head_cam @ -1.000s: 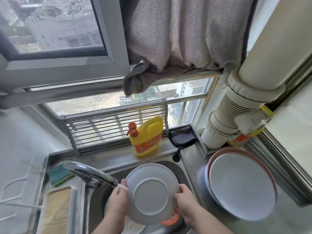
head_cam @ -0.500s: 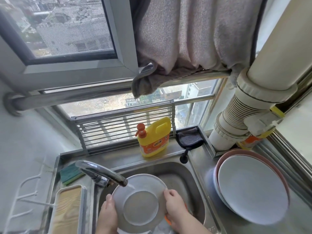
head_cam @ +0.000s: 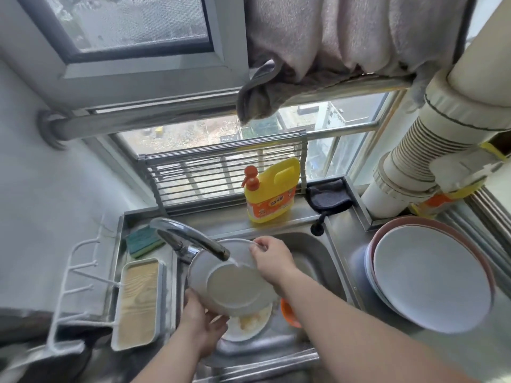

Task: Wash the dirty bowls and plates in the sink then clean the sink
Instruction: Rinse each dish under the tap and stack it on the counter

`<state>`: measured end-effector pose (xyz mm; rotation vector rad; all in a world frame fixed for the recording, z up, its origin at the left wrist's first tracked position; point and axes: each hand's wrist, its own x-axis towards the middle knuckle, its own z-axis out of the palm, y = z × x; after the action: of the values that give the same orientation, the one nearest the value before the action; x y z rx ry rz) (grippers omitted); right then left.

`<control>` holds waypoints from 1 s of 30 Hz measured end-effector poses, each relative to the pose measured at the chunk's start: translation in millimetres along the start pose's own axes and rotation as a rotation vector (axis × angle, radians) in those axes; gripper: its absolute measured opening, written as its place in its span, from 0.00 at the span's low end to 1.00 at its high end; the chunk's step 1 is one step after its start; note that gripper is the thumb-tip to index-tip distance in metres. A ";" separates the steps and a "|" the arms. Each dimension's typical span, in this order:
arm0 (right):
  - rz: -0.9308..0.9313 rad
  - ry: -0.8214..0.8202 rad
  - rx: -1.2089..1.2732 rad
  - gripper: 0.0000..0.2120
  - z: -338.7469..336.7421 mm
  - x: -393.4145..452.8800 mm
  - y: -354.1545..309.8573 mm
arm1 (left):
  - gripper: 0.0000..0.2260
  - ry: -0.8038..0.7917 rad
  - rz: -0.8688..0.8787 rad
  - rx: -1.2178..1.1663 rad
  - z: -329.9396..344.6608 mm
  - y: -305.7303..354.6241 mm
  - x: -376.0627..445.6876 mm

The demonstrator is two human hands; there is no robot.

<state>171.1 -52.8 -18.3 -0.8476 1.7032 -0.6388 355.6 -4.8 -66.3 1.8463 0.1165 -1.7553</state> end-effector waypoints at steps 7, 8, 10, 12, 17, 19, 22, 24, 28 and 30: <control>0.207 0.170 0.392 0.12 -53.4 15.0 50.8 | 0.25 -0.046 0.178 0.045 41.0 23.7 -6.4; 0.286 0.167 0.503 0.15 -56.2 12.9 57.9 | 0.23 -0.070 0.188 0.076 49.4 25.6 -12.6; 0.418 0.162 0.747 0.25 -61.1 8.8 70.4 | 0.21 -0.134 0.207 0.101 65.8 25.5 -19.0; 0.491 0.137 0.908 0.30 -63.4 5.2 83.0 | 0.21 -0.158 0.223 0.089 75.4 23.4 -25.2; 0.514 0.135 0.974 0.18 -64.9 -9.9 96.7 | 0.18 -0.152 0.207 0.064 71.0 11.4 -24.9; 0.555 0.074 0.920 0.20 -61.3 -15.9 99.9 | 0.24 -0.161 0.207 0.099 62.0 7.9 -25.0; 0.530 0.021 0.589 0.08 -47.2 -16.0 107.3 | 0.27 -0.181 0.218 0.136 41.9 6.8 -25.7; 0.472 -0.004 0.309 0.12 -34.6 -8.0 120.8 | 0.31 -0.230 0.240 0.187 29.6 9.6 -26.7; 0.445 -0.068 0.180 0.14 -5.3 -3.7 116.2 | 0.35 -0.193 0.295 0.187 4.8 22.1 -22.1; 0.370 -0.055 0.186 0.12 3.0 -4.5 98.4 | 0.31 -0.151 0.300 0.172 -8.4 24.2 -15.6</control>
<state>153.0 10.0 -92.0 -0.4005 1.6641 -0.5046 371.8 -15.8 -43.6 1.7339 -0.3630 -1.7248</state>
